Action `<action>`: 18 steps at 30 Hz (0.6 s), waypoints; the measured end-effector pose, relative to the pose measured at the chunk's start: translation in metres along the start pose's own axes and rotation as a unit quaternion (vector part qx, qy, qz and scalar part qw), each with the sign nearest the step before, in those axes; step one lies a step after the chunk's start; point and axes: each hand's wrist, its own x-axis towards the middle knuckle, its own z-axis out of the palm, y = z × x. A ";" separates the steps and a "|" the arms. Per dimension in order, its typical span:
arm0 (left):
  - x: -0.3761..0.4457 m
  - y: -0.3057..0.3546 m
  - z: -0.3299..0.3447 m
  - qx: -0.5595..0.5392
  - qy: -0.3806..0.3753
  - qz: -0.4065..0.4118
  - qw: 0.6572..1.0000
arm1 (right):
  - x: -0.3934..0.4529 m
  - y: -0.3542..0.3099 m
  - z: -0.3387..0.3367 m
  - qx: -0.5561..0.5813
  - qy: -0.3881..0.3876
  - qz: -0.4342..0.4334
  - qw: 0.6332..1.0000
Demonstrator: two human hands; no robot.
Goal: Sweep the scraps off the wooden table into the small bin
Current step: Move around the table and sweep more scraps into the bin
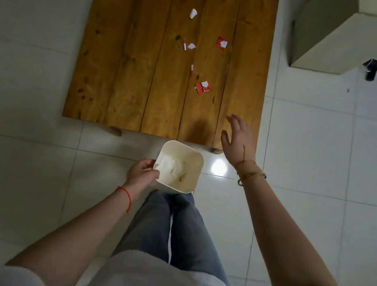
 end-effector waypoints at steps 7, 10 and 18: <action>0.056 -0.026 0.023 -0.035 0.023 -0.053 0.998 | 0.104 0.007 0.053 -0.018 -0.099 -0.046 0.994; 0.077 -0.039 0.032 -0.045 0.025 -0.077 0.996 | 0.139 0.009 0.075 -0.048 -0.115 -0.089 0.988; 0.126 -0.062 0.048 -0.091 0.030 -0.087 0.992 | 0.178 0.018 0.127 -0.087 -0.119 -0.148 0.978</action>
